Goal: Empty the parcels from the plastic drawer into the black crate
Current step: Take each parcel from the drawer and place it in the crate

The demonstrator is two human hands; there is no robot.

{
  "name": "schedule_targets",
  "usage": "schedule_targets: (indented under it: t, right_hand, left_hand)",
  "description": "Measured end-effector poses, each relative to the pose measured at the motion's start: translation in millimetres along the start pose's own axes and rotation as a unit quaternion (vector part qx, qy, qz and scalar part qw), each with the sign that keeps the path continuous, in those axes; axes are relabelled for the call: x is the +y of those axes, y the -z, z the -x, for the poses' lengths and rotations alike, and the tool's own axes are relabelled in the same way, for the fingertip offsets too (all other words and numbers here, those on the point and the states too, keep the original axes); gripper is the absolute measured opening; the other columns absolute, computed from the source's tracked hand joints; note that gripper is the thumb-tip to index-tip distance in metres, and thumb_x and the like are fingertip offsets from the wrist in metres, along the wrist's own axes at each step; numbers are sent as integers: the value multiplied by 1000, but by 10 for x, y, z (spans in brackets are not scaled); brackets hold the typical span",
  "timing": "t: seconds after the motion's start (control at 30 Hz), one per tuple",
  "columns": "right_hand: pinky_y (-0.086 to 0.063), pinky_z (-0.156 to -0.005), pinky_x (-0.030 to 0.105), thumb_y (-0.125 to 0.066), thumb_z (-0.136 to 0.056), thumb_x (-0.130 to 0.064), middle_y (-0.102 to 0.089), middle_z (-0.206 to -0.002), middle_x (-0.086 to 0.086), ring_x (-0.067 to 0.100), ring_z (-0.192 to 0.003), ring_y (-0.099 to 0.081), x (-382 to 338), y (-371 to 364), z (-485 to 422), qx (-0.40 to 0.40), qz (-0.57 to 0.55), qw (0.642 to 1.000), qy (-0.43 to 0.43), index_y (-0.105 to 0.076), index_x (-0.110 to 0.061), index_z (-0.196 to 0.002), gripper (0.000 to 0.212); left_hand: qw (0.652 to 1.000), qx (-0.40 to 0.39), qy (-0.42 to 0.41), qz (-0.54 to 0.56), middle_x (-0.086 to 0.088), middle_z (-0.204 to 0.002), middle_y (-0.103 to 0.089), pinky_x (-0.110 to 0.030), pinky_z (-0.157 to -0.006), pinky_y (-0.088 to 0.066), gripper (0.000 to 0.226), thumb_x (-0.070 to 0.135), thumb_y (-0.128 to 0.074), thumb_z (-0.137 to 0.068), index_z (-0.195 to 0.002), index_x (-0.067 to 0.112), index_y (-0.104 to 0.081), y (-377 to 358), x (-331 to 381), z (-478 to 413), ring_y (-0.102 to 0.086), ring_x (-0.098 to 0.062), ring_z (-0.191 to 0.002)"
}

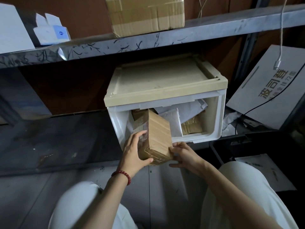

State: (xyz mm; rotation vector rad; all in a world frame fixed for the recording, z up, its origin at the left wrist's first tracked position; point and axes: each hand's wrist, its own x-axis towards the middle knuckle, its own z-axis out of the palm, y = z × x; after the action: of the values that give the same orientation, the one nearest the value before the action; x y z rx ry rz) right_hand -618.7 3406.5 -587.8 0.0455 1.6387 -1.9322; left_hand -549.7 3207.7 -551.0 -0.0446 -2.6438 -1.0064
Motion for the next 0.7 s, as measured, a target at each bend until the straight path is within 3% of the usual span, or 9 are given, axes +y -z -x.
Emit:
schedule_targets:
  t: [0.13,0.33,0.4,0.53,0.63,0.7]
  right_hand:
    - [-59,-75,42,-68,-85,-2,-51,-123,0,23,-104,-62,115,21,-24,-11,-3,999,40,-36,-27,-130,61]
    - [-58,-77,40,-72,-81,0,-50,-122,0,23,-109,-60,87,-1,-26,-19,27,997,75,-51,-34,-126,61]
    - [-53,-84,42,-74,-82,-10,-50,-119,-6,18,-109,-59,41,-26,2,-19,58,995,75,-49,-40,-129,61]
    - [-40,-95,52,-75,-82,-27,-35,-141,-10,21,-128,-41,-12,-63,57,-25,135,989,55,-38,-50,-138,71]
    - [-38,-100,60,-72,-85,-21,-39,-145,-6,23,-128,-44,-6,-76,94,-77,104,991,44,-32,-53,-140,75]
    - [-43,-96,58,-69,-87,-14,-41,-144,-7,19,-125,-49,-4,-72,96,-99,94,989,59,-33,-55,-138,74]
  left_hand:
    - [999,-32,7,-9,17,-131,-31,-26,-106,-33,98,18,-89,-59,-137,28,-32,-39,-74,20,-33,-6,-127]
    - [996,-17,65,58,15,-135,-29,-23,-99,-36,111,34,-93,-50,-140,33,-27,-105,-145,40,-36,-1,-122]
    - [992,-4,97,84,14,-133,-29,-26,-100,-38,113,39,-93,-49,-141,31,-27,-119,-146,36,-36,-3,-122]
    - [982,33,148,112,12,-131,-36,-25,-94,-38,110,49,-91,-46,-137,31,-32,-146,-147,25,-41,-5,-116]
    - [972,28,192,131,11,-125,-43,-21,-84,-41,111,64,-85,-40,-134,31,-35,-114,-136,2,-46,-6,-109]
    - [965,32,214,147,14,-119,-49,-16,-75,-41,108,67,-83,-38,-130,31,-38,-104,-121,-10,-51,0,-100]
